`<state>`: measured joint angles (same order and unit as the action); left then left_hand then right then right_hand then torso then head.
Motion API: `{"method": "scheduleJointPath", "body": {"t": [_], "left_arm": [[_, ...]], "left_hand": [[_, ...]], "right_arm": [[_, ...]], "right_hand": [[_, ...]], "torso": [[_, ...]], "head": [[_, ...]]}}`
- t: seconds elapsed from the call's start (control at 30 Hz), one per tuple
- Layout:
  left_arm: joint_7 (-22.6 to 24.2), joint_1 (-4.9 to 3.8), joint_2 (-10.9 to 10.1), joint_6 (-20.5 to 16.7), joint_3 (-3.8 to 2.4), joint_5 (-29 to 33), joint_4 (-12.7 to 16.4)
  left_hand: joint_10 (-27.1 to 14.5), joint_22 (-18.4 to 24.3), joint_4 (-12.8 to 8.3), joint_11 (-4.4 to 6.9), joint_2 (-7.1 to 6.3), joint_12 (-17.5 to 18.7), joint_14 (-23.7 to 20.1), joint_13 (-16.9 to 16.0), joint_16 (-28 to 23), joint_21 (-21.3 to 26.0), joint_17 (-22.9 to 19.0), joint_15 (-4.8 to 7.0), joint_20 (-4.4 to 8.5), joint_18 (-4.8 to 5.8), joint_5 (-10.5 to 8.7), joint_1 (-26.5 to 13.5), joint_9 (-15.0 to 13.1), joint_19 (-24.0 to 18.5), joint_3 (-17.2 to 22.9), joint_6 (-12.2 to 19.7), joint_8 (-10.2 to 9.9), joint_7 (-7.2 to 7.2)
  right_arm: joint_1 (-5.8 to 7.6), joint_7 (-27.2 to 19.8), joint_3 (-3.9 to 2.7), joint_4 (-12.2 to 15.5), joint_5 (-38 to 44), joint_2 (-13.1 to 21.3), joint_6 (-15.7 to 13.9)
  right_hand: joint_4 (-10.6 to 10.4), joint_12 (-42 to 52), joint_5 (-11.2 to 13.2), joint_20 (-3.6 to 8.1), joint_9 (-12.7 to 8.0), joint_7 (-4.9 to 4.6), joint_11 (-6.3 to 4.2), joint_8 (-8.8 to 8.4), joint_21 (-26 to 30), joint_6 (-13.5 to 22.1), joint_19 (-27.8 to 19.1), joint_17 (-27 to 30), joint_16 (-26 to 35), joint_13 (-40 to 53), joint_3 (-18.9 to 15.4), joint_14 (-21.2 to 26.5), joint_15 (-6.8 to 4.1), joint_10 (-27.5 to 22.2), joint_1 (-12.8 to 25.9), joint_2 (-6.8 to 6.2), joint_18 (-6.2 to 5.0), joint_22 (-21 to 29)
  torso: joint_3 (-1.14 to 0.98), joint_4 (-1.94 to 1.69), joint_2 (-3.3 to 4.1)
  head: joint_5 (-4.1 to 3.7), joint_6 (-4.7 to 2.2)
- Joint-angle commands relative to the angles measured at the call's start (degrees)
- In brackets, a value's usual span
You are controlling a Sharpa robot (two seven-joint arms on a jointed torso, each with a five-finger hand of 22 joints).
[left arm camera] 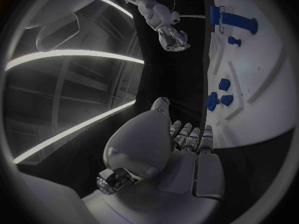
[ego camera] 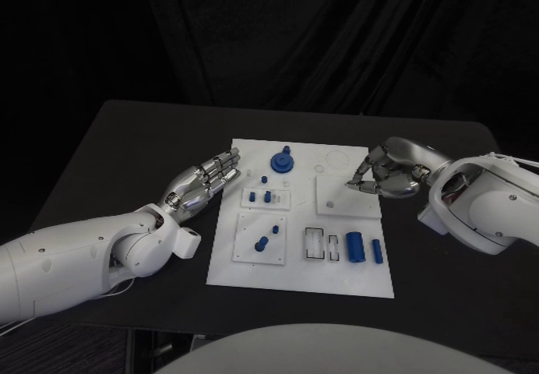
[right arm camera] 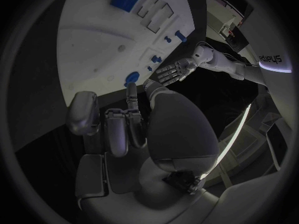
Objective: Assemble the parts on the task board
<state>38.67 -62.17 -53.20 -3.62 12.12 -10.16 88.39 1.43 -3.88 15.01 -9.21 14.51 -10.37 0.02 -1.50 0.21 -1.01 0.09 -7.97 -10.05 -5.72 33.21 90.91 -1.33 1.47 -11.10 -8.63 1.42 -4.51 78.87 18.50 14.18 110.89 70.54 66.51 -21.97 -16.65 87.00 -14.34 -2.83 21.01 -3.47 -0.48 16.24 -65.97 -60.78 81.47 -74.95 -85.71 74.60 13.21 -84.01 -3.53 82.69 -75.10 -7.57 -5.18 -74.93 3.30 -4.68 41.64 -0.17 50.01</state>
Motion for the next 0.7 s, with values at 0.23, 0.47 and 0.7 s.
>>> {"method": "scheduleJointPath", "body": {"t": [0.23, 0.47, 0.7], "left_arm": [[2.06, -0.13, 0.22, 0.27, -0.04, -0.03, -0.26], [1.24, -0.12, 0.28, -0.52, -0.04, -0.03, -0.68], [1.23, -0.11, -0.04, -1.56, -0.05, -0.03, -1.33]], "left_hand": [[0.19, 0.02, 0.00, 0.29, 0.02, -0.20, -0.02, -0.05, -0.21, -0.17, -0.09, 0.31, 0.26, -0.47, 0.39, 0.51, -0.06, 0.13, 0.51, -0.21, 0.16, -0.04], [0.19, 0.10, -0.08, 0.08, 0.00, -0.17, -0.02, -0.04, -0.21, -0.15, -0.09, 0.13, 0.11, -0.43, 0.20, 0.61, -0.06, 0.10, 0.63, -0.18, 0.13, -0.13], [0.40, 0.20, 2.12, -0.76, 2.56, 0.08, -0.02, -0.09, -0.21, -0.15, -0.09, -0.78, -0.83, -0.44, -19.94, -17.66, -0.29, 0.20, -6.18, -1.76, 0.39, -1.61]], "right_arm": [[-2.01, 13.24, -0.03, 3.17, 8.71, 0.80, 5.46], [-3.40, 19.30, -0.03, 5.54, 13.88, 1.39, 9.79], [-4.98, 22.27, -0.02, 6.60, 15.18, 1.55, 11.30]], "right_hand": [[-0.22, 3.00, 0.20, 1.24, 4.69, 1.11, -1.13, 4.18, -17.38, 0.31, 6.27, -15.05, -4.29, 15.40, -1.72, -5.99, -1.29, 7.31, 6.92, -0.79, 3.73, -13.19], [-0.47, 3.00, 4.00, 1.89, 7.67, 1.72, -1.48, 6.42, -22.04, -0.47, 7.78, -15.05, -4.29, 15.40, -3.19, -5.99, -1.98, 7.31, 17.85, -3.08, 4.69, -14.45], [-0.50, 3.00, 5.35, 2.15, 9.08, 1.64, -1.44, 6.64, -22.78, 0.61, 8.02, -15.05, -4.29, 15.40, -4.29, -5.99, -2.16, 7.31, 20.56, -3.86, 4.86, -14.65]], "torso": [[-0.09, 0.07, -0.10], [-0.11, 0.15, -0.05], [0.10, 0.06, -0.07]], "head": [[-2.34, -0.01], [-3.43, -0.01], [-4.64, -0.01]]}}
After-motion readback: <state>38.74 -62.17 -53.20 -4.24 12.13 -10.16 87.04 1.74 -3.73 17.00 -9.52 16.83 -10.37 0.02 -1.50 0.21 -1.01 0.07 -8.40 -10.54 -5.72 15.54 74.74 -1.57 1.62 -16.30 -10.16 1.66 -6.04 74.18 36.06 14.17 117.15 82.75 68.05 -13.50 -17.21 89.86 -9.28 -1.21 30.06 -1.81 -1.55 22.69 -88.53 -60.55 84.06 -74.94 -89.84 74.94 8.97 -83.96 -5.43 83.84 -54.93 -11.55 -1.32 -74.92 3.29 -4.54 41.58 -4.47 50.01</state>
